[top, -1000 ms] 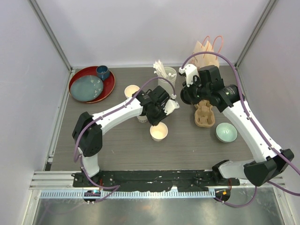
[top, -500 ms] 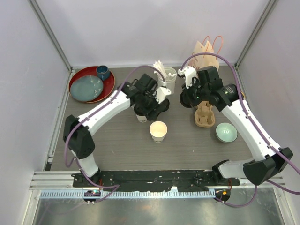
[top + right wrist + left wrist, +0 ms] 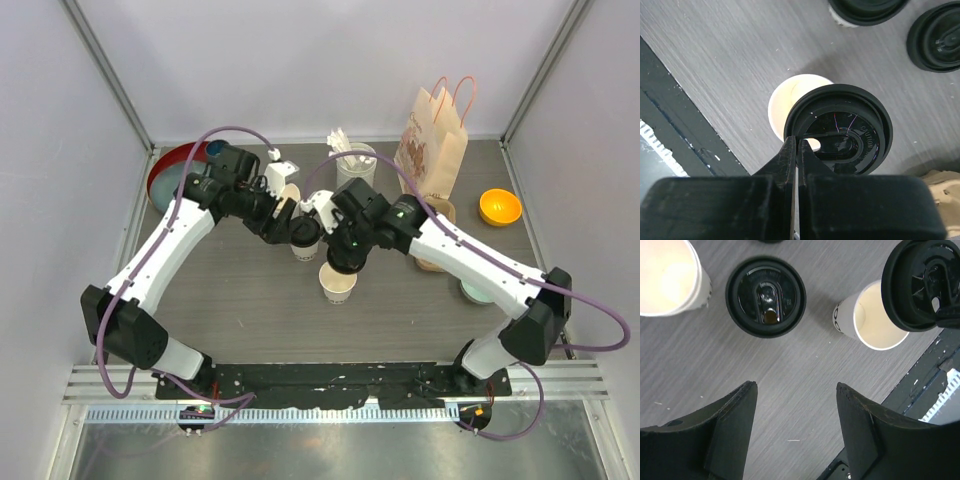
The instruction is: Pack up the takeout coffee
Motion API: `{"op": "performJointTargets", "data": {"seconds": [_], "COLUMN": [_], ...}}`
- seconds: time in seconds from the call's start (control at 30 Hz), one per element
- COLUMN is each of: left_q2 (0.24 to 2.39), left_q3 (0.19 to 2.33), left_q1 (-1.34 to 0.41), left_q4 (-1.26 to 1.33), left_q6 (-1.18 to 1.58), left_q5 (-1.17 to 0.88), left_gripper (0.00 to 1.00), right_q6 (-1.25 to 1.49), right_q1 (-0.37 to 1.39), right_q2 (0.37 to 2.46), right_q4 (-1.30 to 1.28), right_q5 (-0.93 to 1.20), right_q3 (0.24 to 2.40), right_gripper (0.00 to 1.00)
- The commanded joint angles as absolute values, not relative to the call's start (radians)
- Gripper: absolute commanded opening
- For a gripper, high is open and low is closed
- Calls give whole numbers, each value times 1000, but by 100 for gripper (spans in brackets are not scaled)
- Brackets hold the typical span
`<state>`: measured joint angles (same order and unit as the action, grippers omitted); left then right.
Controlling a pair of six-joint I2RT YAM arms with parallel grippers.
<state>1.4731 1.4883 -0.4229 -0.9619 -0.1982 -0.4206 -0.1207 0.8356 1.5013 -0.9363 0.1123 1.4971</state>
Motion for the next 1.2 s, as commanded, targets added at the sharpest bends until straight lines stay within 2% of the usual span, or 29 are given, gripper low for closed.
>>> {"op": "performJointTargets", "data": {"seconds": [0.0, 0.43, 1.17], "left_q2": [1444, 1442, 1460], "left_q3": [1447, 1437, 1451], "left_q1": [-411, -396, -396], "left_q4": [-957, -959, -976], "left_q6": [-176, -172, -181], "left_q5": [-457, -465, -474], "left_gripper": [68, 69, 69], "right_q6": [-54, -3, -3], "right_q1": [874, 907, 914], "right_q2": [1516, 1569, 1615], "right_q4": [-904, -798, -811], "right_q5": [72, 147, 163], "right_q3": [1482, 1407, 1378], "right_gripper": [1, 1, 1]}}
